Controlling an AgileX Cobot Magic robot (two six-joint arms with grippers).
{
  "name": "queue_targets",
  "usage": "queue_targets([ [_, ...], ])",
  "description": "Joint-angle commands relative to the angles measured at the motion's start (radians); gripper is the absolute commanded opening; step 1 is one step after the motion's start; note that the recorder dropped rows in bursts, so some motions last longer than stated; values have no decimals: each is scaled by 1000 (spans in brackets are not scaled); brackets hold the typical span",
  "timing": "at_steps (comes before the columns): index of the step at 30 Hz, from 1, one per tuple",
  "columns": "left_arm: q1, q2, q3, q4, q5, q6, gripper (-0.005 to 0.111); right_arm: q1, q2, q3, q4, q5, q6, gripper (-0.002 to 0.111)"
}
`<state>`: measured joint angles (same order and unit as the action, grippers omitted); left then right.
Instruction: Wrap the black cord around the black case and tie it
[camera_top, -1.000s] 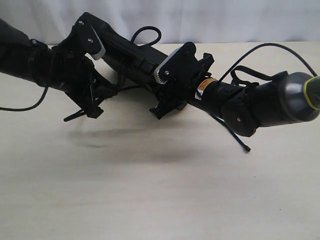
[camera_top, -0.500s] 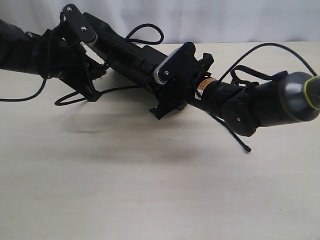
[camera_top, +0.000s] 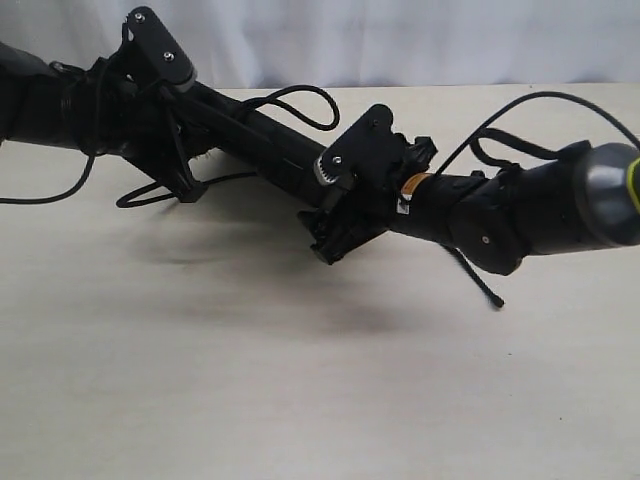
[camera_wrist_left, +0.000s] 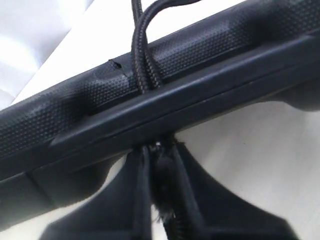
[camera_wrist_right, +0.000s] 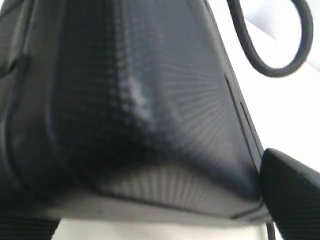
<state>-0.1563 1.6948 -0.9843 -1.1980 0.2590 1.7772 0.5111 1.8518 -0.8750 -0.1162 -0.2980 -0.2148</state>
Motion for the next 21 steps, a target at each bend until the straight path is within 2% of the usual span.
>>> queue_targets([
  [1, -7, -1, -8, -26, -7, 2, 0, -9, -57, 15, 27, 182, 73, 94],
  [8, -7, -1, -8, -49, -7, 2, 0, -9, -188, 15, 27, 337, 215, 94],
  [12, -7, -1, -8, -49, -9, 2, 0, -9, -249, 15, 131, 433, 215, 94],
  [17, -7, -1, -8, -49, -14, 2, 0, 6, -340, 15, 242, 524, 150, 94],
  [21, -7, -1, -8, -49, -16, 2, 0, 77, -419, 1, 324, 528, 65, 94],
])
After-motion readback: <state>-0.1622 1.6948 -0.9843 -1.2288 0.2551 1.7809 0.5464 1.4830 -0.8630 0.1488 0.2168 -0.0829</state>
